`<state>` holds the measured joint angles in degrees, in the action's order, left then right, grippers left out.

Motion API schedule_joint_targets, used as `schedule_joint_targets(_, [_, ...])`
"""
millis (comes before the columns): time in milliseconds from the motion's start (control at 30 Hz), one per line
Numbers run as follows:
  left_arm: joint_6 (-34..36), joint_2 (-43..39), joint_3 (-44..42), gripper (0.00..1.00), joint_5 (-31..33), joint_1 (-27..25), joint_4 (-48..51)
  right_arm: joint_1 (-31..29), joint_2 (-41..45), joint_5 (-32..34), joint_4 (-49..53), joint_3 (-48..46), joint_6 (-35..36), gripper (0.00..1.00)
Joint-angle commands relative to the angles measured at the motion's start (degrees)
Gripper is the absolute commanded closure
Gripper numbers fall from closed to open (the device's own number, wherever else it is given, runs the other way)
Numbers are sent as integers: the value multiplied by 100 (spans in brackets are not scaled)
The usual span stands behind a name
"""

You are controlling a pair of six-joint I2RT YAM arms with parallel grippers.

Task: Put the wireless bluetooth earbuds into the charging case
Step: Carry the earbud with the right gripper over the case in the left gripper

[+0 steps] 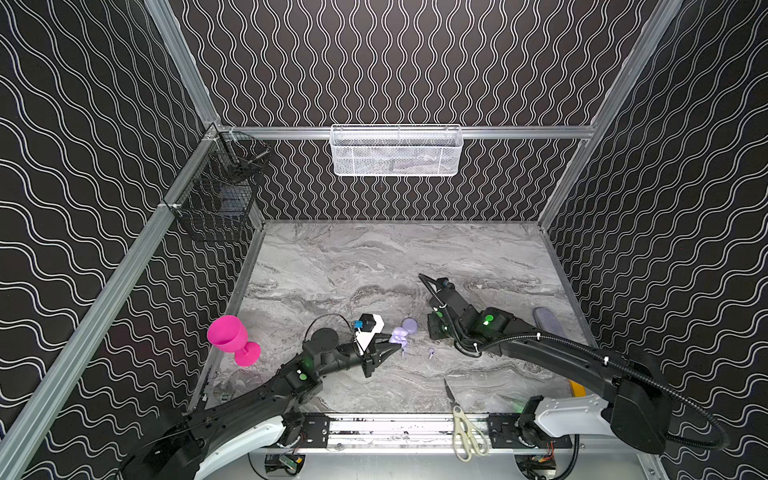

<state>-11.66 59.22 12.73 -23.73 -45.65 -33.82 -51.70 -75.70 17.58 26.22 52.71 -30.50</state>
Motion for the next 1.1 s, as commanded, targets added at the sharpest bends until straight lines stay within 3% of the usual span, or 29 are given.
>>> schedule_joint_targets(0, [-40,117,1,86,283,3,-384,-181,130,367,-51,155,-325,85])
schedule_joint_targets(600, [-7,112,-95,86,672,12,-499,-1212,729,1253,-481,278,-1083,86])
schedule_joint_targets(1067, [12,-14,-131,86,764,10,-456,-1609,745,1160,-1129,67,-1405,86])
